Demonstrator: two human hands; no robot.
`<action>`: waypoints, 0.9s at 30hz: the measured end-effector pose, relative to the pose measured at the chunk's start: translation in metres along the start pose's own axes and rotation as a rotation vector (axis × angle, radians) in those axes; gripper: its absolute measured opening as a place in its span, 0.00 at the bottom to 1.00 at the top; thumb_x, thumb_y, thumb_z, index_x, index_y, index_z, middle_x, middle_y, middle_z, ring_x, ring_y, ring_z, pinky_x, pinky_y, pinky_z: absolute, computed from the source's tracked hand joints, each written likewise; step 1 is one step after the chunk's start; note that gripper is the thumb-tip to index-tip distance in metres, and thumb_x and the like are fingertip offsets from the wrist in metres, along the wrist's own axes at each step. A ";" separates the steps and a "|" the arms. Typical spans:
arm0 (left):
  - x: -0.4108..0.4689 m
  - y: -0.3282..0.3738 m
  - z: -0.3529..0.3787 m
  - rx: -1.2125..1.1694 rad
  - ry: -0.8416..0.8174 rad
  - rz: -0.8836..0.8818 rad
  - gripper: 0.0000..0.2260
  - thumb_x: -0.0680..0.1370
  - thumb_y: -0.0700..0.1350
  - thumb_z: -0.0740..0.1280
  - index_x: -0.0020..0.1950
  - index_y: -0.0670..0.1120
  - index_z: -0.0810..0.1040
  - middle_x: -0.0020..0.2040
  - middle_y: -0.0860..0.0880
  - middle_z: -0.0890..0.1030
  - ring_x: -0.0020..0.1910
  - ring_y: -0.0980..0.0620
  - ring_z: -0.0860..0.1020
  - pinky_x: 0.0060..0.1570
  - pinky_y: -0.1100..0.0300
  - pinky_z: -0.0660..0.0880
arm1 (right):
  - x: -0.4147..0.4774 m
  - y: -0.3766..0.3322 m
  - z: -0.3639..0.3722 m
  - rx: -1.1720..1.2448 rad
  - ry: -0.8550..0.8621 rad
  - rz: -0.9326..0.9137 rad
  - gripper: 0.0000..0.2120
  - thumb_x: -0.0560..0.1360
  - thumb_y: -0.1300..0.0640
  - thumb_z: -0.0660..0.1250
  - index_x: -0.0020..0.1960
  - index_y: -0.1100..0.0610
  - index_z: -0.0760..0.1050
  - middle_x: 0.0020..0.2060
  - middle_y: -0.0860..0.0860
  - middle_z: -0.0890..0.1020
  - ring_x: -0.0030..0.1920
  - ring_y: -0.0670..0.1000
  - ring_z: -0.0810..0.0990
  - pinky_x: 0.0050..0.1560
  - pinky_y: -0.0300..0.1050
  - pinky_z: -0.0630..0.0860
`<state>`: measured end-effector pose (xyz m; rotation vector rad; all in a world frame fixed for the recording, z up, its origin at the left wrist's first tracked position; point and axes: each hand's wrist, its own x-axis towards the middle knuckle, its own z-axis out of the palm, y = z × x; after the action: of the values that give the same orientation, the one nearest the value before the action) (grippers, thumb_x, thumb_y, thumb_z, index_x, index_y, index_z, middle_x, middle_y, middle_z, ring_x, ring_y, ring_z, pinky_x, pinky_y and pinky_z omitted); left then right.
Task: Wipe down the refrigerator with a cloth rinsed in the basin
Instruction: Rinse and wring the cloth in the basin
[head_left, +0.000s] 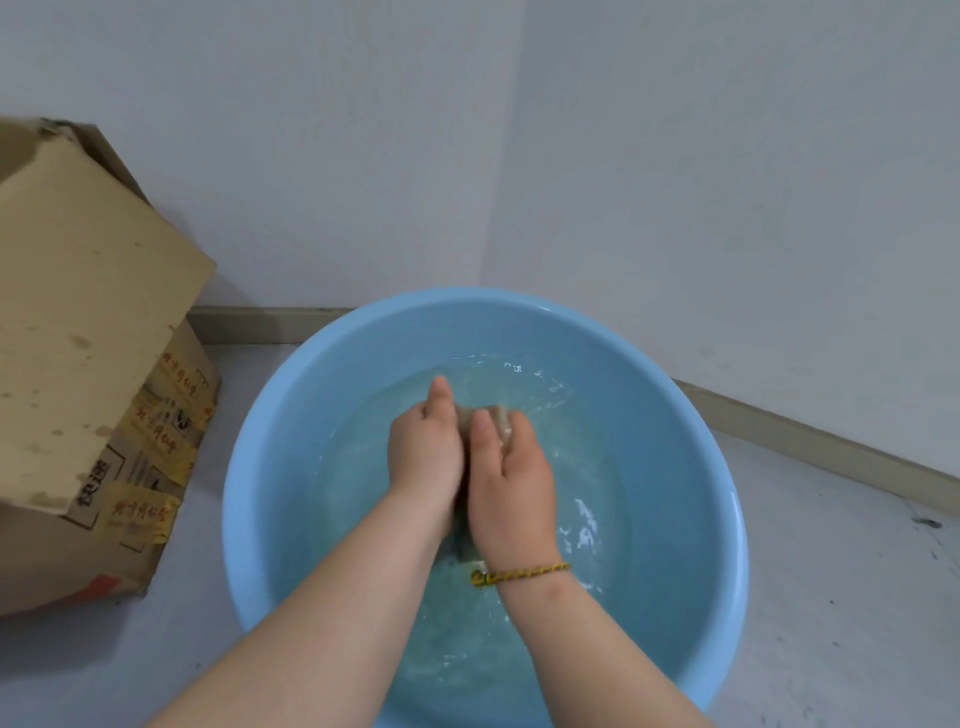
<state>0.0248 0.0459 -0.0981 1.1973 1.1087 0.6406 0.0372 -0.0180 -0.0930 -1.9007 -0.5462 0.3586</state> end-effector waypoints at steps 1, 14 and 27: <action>0.001 -0.001 -0.001 -0.035 -0.018 -0.027 0.22 0.80 0.50 0.55 0.27 0.44 0.65 0.28 0.46 0.69 0.37 0.46 0.70 0.44 0.51 0.70 | -0.005 0.000 0.000 -0.046 -0.014 -0.032 0.16 0.75 0.45 0.54 0.32 0.50 0.58 0.26 0.45 0.66 0.34 0.52 0.65 0.39 0.48 0.66; -0.010 0.012 -0.008 -0.524 -0.613 -0.393 0.26 0.79 0.59 0.51 0.57 0.40 0.77 0.53 0.42 0.82 0.50 0.49 0.81 0.48 0.56 0.77 | 0.028 0.002 -0.060 0.159 -0.007 0.182 0.11 0.78 0.56 0.58 0.37 0.56 0.66 0.32 0.49 0.67 0.32 0.47 0.65 0.34 0.39 0.64; -0.007 0.019 -0.005 -0.531 -0.283 -0.048 0.07 0.77 0.47 0.62 0.45 0.45 0.77 0.40 0.49 0.83 0.41 0.52 0.81 0.44 0.59 0.78 | 0.002 0.028 -0.021 -0.377 0.064 -0.374 0.41 0.66 0.43 0.66 0.71 0.45 0.47 0.70 0.47 0.60 0.69 0.42 0.55 0.71 0.44 0.52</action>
<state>0.0209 0.0469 -0.0777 0.7695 0.6675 0.6529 0.0543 -0.0423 -0.1106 -2.1019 -0.9600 -0.0551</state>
